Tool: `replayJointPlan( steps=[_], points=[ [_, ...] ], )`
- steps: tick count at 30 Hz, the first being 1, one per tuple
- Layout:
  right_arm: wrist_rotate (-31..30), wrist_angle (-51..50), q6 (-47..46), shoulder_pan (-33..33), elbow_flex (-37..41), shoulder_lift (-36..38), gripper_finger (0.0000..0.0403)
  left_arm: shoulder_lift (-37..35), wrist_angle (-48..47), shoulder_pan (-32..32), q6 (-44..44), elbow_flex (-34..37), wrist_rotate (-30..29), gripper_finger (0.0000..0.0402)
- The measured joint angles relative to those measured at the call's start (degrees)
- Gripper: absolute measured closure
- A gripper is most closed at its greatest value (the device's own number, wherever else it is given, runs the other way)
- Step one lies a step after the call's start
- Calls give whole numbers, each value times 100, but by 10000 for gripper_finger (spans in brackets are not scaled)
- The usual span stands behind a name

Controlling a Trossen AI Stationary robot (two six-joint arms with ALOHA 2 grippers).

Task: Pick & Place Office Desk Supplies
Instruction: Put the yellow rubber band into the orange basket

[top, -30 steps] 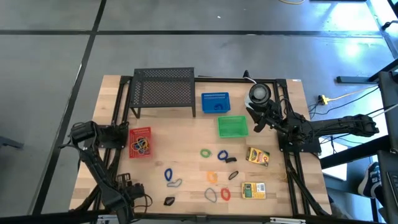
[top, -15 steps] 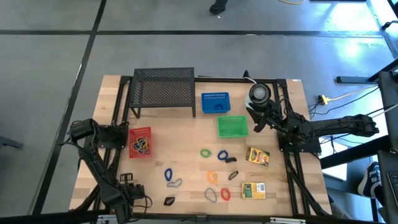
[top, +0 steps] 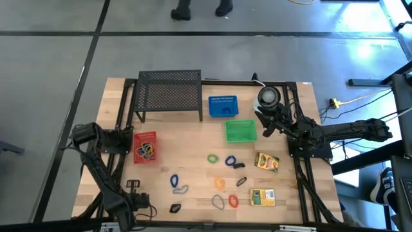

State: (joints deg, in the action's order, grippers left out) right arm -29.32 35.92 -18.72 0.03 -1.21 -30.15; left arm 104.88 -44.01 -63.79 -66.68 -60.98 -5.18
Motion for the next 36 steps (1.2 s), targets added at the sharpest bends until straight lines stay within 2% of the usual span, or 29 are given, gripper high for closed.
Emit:
replayJointPlan(
  steps=[2, 7, 13, 16, 18, 21, 23, 28, 31, 36],
  points=[
    [0, 0, 0, -2, 1, 1, 237, -110, 33, -4, 3, 13, -400, 399],
    [9, 0, 0, 0, 2, 2, 237, -489, 99, 51, 277, 11, -2841, 399],
    [22, -5, 0, 0, 0, 0, 237, -848, 613, 145, 1986, 3, -5666, 398],
    [22, -11, 0, 0, 1, 2, 237, -971, 1145, 235, 2877, 8, -6562, 398],
    [22, -15, 0, -2, 1, 2, 237, -1049, 1604, 392, 3538, -3, -6958, 398],
    [22, -15, 0, -2, 0, 1, 237, -1056, 2423, 684, 4407, -3, -7240, 398],
    [22, -15, 0, -2, 0, 2, 237, -1056, 3009, 948, 4887, -3, -7185, 398],
    [22, -13, 0, -2, 1, 1, 237, -1056, 4433, 1812, 5798, -3, -6387, 398],
    [22, -13, 0, 0, 1, 0, 237, -1056, 5303, 2254, 6106, -5, -6121, 398],
    [22, -12, 0, -2, 0, 2, 237, -1060, 6378, 2775, 6149, -8, -6139, 398]
  ],
)
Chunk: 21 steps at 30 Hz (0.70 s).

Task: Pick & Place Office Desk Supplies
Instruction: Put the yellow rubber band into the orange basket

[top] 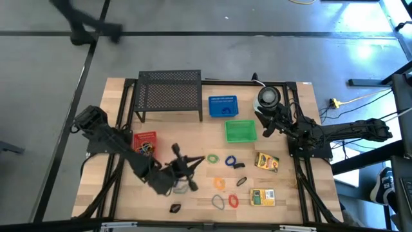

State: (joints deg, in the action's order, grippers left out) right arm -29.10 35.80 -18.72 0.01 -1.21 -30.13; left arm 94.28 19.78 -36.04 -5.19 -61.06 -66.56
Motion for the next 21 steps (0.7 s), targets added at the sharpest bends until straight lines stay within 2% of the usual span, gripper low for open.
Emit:
replayJointPlan(
  steps=[9, 21],
  points=[
    [0, 3, 0, 0, 0, 0, 237, 186, 786, 464, -155, -9, 592, 398],
    [0, 3, 0, 1, 1, -1, 237, 361, 1092, 544, -155, -9, 607, 398]
  ],
)
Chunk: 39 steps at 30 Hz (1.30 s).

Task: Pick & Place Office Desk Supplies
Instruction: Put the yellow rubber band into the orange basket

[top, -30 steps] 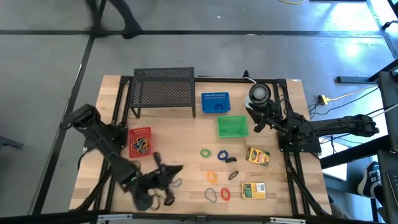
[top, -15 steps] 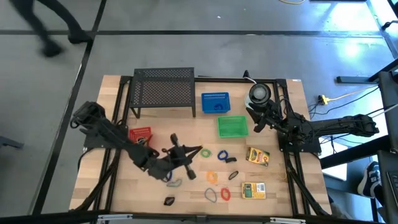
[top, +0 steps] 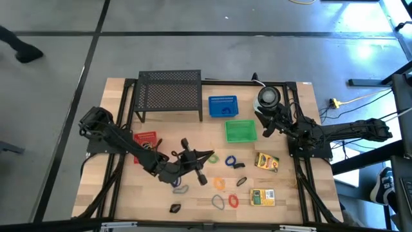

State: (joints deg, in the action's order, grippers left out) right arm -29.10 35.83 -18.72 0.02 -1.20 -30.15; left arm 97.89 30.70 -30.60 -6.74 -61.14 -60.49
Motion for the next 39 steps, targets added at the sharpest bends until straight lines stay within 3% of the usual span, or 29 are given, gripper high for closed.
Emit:
replayJointPlan(
  steps=[14, 24, 30, 39],
  points=[
    [2, 0, 0, -1, -1, 2, 236, -3, -774, -313, -459, 0, -134, 398],
    [2, 0, 0, -1, -1, 2, 236, -495, -2443, -889, -1030, 0, -497, 398],
    [2, 0, 0, 1, 0, 0, 236, -1224, -4708, -1080, -2812, 0, -201, 398],
    [2, -3, 0, 1, -1, -1, 236, -2186, -8589, -1094, -6558, 0, 1667, 398]
  ],
)
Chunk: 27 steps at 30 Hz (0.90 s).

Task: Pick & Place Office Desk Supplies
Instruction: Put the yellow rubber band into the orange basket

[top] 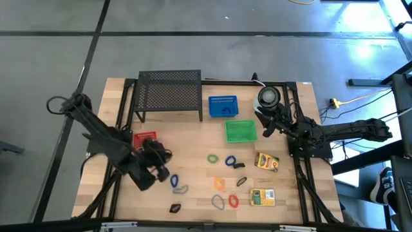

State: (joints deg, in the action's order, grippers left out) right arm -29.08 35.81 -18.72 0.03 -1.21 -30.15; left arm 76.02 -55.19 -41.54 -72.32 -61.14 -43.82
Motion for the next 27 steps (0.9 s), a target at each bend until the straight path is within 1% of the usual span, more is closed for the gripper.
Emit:
replayJointPlan(
  steps=[2, 7, 10, 13, 19, 23, 27],
  points=[
    [0, -2, 0, 0, 1, 2, 236, -149, -671, -37, -501, 0, 180, 398],
    [0, -4, 0, -1, 0, 2, 236, -323, -2238, -122, -1902, 0, 282, 398],
    [0, -4, 0, -1, 0, 2, 236, -311, -2849, -122, -2637, 77, 695, 398],
    [-1, -5, 0, 1, 0, 0, 236, -297, -2908, -122, -3026, 330, 1179, 398],
    [0, -6, 0, 0, 0, 2, 237, -297, -2532, -122, -3377, 993, 1835, 398],
    [-1, -7, 0, 0, 0, 2, 237, -294, -2315, -122, -3630, 1299, 2122, 393],
    [0, -8, 0, -1, 0, 0, 237, -294, -1978, -122, -3462, 1392, 2362, 371]
  ],
)
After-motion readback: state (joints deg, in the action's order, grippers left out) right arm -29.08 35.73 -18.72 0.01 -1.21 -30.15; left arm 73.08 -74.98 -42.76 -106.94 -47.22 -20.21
